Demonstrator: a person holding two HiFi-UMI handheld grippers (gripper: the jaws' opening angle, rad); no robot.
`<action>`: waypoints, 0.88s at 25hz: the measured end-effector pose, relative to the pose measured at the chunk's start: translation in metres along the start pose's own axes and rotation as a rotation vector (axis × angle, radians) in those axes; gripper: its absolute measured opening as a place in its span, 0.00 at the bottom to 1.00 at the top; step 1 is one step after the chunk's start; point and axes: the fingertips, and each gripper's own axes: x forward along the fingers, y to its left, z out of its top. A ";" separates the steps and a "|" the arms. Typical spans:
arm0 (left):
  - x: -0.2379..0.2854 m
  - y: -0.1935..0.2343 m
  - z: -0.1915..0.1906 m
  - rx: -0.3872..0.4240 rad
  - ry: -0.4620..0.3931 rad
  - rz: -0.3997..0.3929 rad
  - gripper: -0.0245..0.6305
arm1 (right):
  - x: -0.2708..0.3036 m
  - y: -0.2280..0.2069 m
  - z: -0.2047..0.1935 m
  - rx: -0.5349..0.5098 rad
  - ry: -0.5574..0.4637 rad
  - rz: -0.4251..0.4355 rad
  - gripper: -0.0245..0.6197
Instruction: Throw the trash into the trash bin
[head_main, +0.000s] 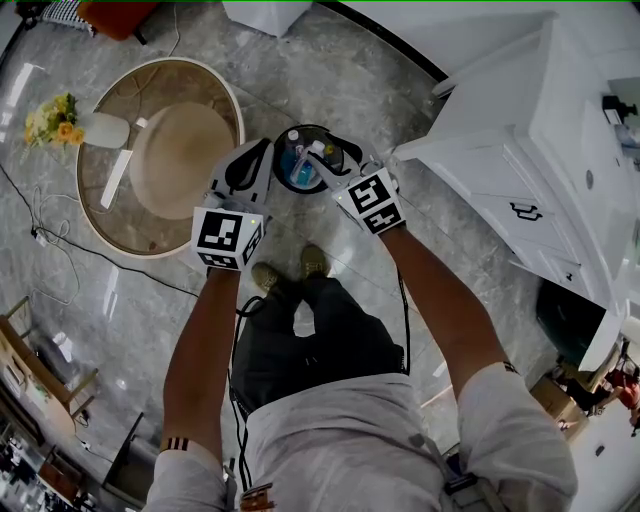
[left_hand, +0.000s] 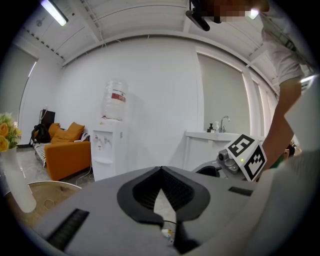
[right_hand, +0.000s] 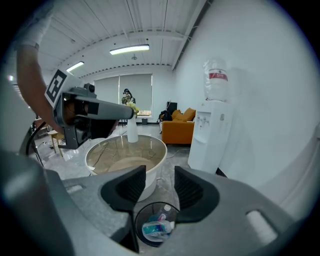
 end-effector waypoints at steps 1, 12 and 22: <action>0.000 -0.001 0.000 0.000 0.001 -0.001 0.04 | 0.000 0.000 0.004 -0.003 -0.014 -0.001 0.30; -0.013 0.005 0.006 0.002 -0.009 0.019 0.04 | -0.002 0.016 0.048 -0.040 -0.128 0.009 0.04; -0.069 0.031 0.070 -0.008 -0.098 0.107 0.04 | -0.017 0.061 0.158 -0.023 -0.311 0.107 0.04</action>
